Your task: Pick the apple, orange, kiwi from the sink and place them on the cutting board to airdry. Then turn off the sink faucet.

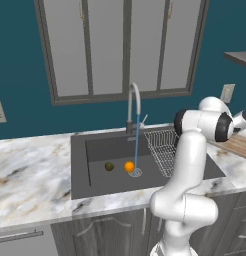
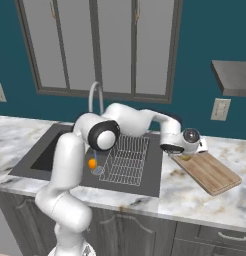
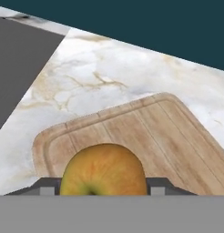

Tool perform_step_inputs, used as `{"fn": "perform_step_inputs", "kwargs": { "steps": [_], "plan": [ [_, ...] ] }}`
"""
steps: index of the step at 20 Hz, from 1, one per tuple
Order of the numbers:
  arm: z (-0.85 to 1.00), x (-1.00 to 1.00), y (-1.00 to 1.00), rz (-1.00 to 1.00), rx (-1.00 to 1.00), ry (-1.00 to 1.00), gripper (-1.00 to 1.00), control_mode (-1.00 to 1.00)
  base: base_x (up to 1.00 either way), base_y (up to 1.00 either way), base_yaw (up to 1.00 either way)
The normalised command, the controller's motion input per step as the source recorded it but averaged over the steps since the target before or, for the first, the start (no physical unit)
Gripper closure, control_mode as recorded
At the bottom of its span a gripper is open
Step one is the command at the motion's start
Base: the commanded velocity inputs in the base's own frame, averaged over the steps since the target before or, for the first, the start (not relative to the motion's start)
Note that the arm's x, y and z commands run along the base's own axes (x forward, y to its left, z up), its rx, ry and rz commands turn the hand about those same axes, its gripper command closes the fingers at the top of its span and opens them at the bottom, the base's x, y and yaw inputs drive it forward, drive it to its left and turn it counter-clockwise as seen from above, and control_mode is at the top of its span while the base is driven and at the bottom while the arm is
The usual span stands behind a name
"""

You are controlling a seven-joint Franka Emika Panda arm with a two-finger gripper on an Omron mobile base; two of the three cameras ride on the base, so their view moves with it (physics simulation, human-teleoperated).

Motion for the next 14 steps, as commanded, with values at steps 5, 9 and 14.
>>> {"fn": "perform_step_inputs", "kwargs": {
  "steps": [5,9,14],
  "plan": [
    [-0.24,0.22,-0.02,0.01,0.0,0.02,-1.0,-1.0,0.0,0.0,0.0],
    [-0.03,0.02,0.02,0.02,0.0,0.0,-1.0,-1.0,0.0,0.0,0.0],
    [0.1,-0.01,0.14,0.03,0.0,-0.01,-1.0,-1.0,0.0,0.0,0.0]
  ]
}}
